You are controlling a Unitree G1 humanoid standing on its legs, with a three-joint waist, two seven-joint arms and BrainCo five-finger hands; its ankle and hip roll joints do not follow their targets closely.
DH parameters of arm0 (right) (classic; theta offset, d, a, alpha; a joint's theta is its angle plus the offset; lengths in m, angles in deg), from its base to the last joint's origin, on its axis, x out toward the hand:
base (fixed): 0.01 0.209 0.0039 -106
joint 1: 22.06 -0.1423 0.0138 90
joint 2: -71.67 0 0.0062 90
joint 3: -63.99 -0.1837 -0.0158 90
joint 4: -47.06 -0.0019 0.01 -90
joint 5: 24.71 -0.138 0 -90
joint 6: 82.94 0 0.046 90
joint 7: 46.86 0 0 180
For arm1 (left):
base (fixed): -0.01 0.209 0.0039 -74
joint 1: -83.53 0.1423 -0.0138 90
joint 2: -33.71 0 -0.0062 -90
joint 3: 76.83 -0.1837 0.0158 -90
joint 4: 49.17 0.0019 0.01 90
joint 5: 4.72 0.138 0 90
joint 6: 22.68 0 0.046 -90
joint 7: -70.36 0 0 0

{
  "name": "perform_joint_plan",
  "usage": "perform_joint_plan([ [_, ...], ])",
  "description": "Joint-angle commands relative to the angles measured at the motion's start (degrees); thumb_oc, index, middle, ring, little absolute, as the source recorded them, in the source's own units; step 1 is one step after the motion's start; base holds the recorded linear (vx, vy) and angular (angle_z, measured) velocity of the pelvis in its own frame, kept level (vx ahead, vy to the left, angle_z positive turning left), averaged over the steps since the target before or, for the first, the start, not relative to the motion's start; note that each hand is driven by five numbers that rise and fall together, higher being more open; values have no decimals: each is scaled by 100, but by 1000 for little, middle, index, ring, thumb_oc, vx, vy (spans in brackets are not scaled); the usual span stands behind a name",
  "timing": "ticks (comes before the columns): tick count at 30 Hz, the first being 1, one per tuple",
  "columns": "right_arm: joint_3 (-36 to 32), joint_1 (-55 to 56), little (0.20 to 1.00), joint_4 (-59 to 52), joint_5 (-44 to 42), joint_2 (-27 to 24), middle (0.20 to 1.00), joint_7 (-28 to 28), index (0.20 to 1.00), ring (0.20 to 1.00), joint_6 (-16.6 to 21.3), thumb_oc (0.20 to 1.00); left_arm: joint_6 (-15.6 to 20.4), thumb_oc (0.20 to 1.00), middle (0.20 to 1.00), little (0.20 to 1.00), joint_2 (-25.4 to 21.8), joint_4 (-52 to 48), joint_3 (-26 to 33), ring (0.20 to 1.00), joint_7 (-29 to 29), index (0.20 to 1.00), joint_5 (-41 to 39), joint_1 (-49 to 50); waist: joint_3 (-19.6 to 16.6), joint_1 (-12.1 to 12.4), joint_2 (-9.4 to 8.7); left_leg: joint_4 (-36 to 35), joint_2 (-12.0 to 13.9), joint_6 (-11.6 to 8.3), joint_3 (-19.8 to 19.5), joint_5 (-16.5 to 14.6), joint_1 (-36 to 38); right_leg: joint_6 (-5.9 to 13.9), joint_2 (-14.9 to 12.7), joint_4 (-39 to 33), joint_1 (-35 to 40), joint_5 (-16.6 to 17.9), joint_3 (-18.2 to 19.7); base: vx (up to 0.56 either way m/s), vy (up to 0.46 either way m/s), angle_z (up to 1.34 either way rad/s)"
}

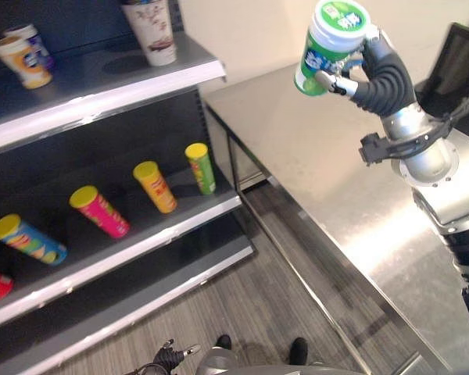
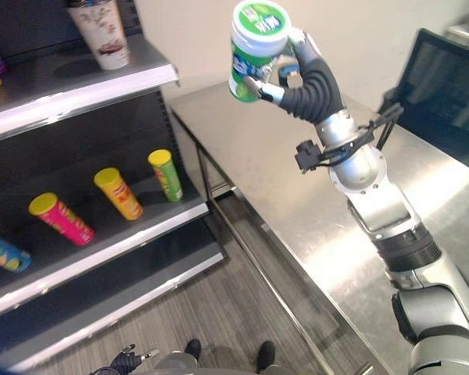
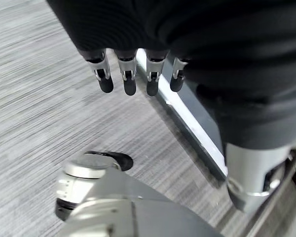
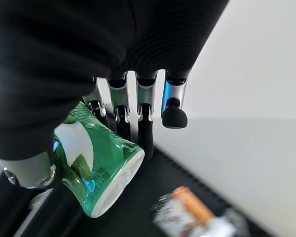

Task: Put the goods on the table back onto the shelves and tidy them up.

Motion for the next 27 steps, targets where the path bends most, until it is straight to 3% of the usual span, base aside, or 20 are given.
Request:
perform_joint_plan([
  [1, 165, -710, 200, 227, -298, 94, 200, 173, 200, 200, 263, 200, 99, 1000, 1000, 1000, -475, -53, -403, 1000, 132, 1000, -158, -162, -130, 208, -238, 224, 483, -225, 1163, 433, -360, 380, -114, 1189, -20, -1430, 156, -104, 20, 74],
  [4, 201, -764, 200, 238, -315, 46, 200, 183, 200, 200, 242, 200, 88, 1000, 1000, 1000, -473, -43, -405, 1000, 141, 1000, -122, -193, -135, 144, -267, 390, 580, -200, 1416, 367, -320, 384, -212, 1216, -49, -1407, -1, -105, 53, 56],
  [5, 191, -759, 200, 160, -295, -46, 200, 170, 200, 200, 252, 200, 89, 1000, 1000, 1000, -480, -53, -405, 1000, 159, 1000, -67, -232, -137, 59, -304, 522, 746, -226, 1621, 293, -163, 402, -360, 1266, -97, -1399, -177, -92, 68, 66],
  [8, 172, -738, 200, 19, -275, -131, 200, 126, 200, 200, 238, 200, 97, 1000, 1000, 1000, -465, -86, -428, 1000, 159, 1000, 8, -273, -242, -62, -313, 544, 975, -275, 1750, 316, 34, 410, -520, 1221, -202, -1322, -427, -119, 124, 83],
  [11, 201, -741, 200, 20, -367, -247, 200, 81, 200, 200, 218, 200, 110, 1000, 1000, 1000, -457, -125, -468, 1000, 155, 1000, 80, -317, -320, -195, -286, 595, 1076, -359, 1770, 388, 234, 440, -655, 1186, -284, -1223, -635, -95, 175, 54],
  [14, 258, -804, 200, 62, -449, -301, 200, 15, 200, 200, 200, 200, 113, 1000, 1000, 1000, -429, -158, -533, 1000, 117, 1000, 146, -333, -403, -287, -217, 428, 1030, -402, 1881, 247, 399, 508, -736, 1101, -292, -1104, -740, -51, 250, 54],
  [16, 311, -834, 200, 145, -536, -263, 200, -44, 200, 200, 156, 200, 99, 1000, 1000, 1000, -453, -199, -562, 1000, 92, 1000, 215, -302, -482, -289, -125, 153, 893, -412, 2095, 110, 463, 598, -866, 947, -292, -886, -764, -13, 296, 45],
  [20, 371, -938, 200, 291, -569, -254, 200, -69, 200, 200, 139, 200, 110, 1000, 1000, 1000, -511, -147, -569, 1000, 92, 1000, 273, -350, -485, -256, -86, -31, 689, -373, 2166, 5, 466, 741, -1083, 819, -340, -625, -816, -61, 264, 18],
  [23, 491, -1229, 200, 542, -613, -111, 200, -24, 200, 200, 98, 200, 119, 1000, 1000, 1000, -623, -119, -517, 1000, 133, 1000, 228, -375, -383, -179, -199, -44, 299, -194, 2168, -244, 312, 963, -1444, 665, -600, -171, -738, -120, 277, 3],
  [27, 606, -1526, 200, 909, -588, -83, 200, 65, 200, 200, 36, 200, 150, 1000, 1000, 1000, -711, -41, -465, 1000, 155, 1000, 223, -460, -242, -83, -346, 91, 10, -29, 2191, -420, 176, 1128, -1682, 520, -728, 98, -551, -72, 186, -8],
])
